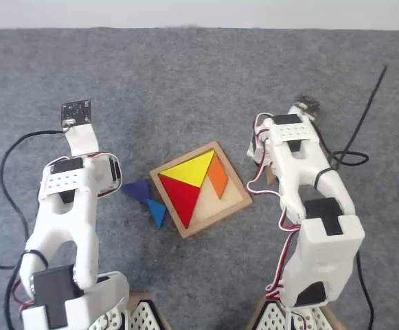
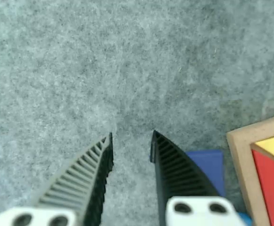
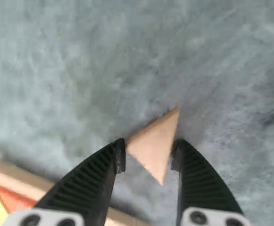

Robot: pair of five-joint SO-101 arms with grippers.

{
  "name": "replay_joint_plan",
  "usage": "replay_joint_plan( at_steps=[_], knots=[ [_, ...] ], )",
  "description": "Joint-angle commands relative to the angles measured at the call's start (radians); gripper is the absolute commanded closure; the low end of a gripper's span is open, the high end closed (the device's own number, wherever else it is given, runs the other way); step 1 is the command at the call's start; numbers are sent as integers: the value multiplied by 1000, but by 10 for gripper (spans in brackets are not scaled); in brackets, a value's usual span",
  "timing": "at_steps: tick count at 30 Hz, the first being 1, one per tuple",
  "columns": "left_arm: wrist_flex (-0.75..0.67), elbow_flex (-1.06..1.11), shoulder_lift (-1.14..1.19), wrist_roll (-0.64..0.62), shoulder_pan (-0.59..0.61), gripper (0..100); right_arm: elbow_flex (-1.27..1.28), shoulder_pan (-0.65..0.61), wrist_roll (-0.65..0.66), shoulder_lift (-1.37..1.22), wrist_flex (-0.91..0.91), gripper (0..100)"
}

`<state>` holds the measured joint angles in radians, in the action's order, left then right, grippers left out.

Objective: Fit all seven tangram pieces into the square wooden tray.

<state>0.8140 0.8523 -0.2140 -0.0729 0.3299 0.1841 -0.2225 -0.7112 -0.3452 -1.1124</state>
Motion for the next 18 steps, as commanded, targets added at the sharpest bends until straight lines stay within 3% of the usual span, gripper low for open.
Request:
replay_joint_plan(
  at_steps=[1, 5, 10, 15, 18],
  knots=[
    [-20, -8, -6, 5, 3, 877, -44, -88, 91, 99, -73, 844],
    [-20, -8, -6, 5, 3, 877, -40, -128, 124, 162, -119, 843],
    [-20, -8, -6, 6, 3, 877, -44, -39, 66, 186, -116, 835],
    [-20, -8, -6, 9, 0, 877, -40, 10, -20, 128, -62, 725],
    [-20, -8, -6, 9, 2, 877, -46, 2, -31, 64, -8, 730]
  ],
)
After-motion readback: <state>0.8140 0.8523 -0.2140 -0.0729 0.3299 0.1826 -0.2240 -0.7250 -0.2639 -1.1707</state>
